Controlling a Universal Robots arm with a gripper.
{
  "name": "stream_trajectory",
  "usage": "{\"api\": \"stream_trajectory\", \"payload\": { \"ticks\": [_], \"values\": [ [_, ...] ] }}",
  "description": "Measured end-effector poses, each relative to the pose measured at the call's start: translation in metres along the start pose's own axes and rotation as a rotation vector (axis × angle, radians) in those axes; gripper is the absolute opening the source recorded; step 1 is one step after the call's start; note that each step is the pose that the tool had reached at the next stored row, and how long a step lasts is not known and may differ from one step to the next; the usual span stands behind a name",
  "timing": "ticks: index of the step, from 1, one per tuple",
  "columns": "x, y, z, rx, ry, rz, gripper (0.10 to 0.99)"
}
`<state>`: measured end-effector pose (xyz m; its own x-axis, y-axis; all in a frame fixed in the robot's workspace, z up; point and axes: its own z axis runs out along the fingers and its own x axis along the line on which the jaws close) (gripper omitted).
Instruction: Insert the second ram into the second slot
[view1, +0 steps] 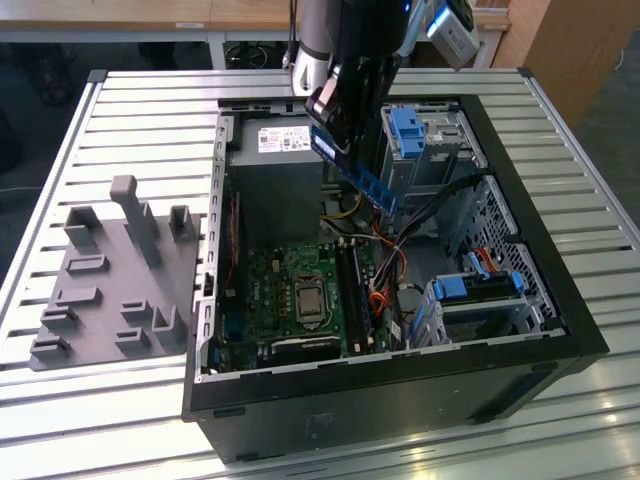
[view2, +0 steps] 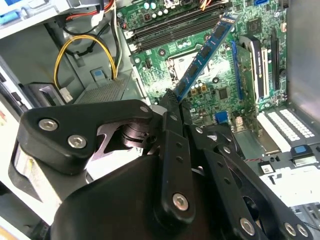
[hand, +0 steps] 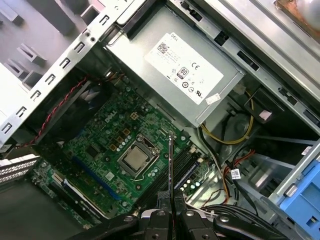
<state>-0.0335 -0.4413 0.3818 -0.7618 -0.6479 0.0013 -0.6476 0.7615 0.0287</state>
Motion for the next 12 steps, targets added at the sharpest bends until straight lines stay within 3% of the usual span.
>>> {"api": "stream_trajectory", "payload": {
  "ticks": [12],
  "values": [
    [0.0000, 0.0000, 0.0001, 0.000, -0.0018, 0.062, 0.137]
  ]
}}
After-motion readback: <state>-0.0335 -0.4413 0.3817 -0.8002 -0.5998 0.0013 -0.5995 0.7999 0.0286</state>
